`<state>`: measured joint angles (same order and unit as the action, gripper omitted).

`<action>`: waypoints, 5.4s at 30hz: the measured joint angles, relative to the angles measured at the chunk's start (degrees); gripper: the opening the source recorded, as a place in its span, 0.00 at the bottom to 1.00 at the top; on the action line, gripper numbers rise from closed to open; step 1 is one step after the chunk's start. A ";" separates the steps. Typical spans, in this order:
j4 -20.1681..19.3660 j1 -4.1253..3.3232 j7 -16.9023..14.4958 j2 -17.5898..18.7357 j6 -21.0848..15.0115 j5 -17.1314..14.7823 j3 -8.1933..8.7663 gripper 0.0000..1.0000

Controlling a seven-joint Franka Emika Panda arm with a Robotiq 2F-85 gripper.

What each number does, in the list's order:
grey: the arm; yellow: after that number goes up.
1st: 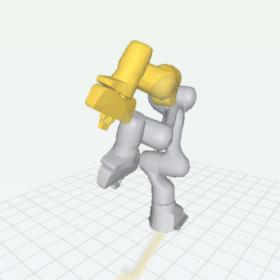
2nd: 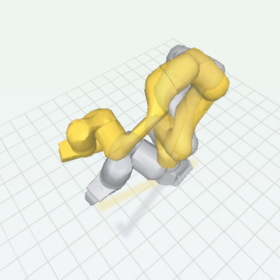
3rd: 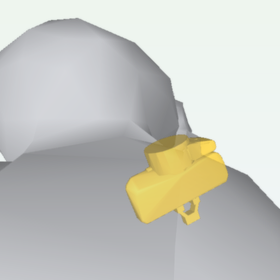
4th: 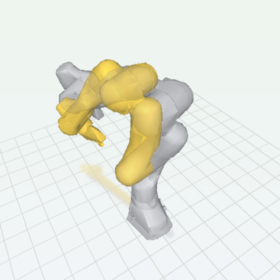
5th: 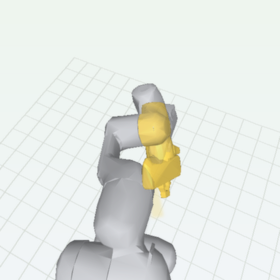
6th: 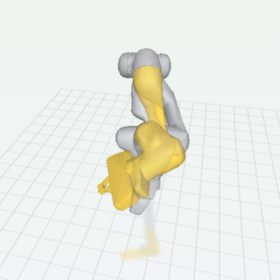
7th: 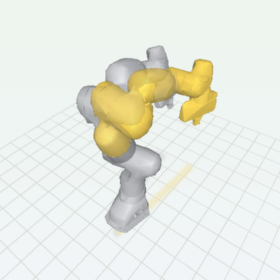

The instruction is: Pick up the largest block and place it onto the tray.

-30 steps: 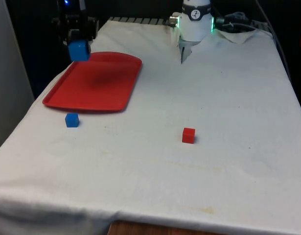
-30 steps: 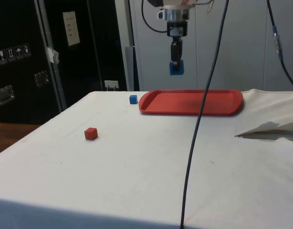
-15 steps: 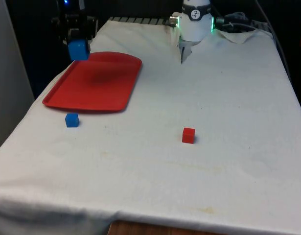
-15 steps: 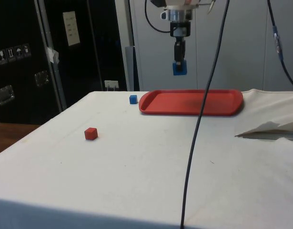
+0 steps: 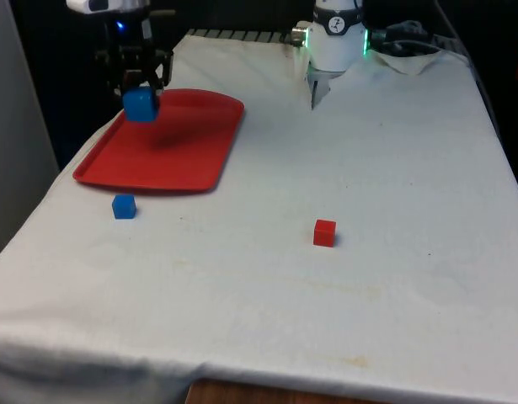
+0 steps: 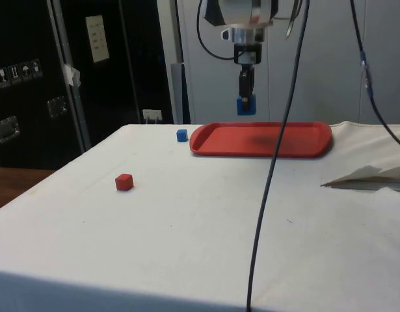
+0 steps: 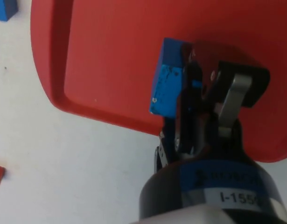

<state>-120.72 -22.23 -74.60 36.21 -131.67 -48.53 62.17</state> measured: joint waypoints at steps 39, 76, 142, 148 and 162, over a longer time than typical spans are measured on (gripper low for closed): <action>1.20 0.40 -11.40 13.64 0.11 -20.91 -1.60 0.09; 1.20 -0.23 -11.40 12.72 0.46 -20.68 -0.40 1.00; 4.87 -10.14 6.30 -2.98 0.92 4.87 6.93 1.00; 6.02 -11.06 8.94 -3.15 1.09 7.56 6.93 1.00; 10.14 -13.06 15.76 -3.27 3.61 12.83 6.25 1.00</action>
<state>-110.58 -35.29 -58.84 32.95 -128.06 -35.70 68.41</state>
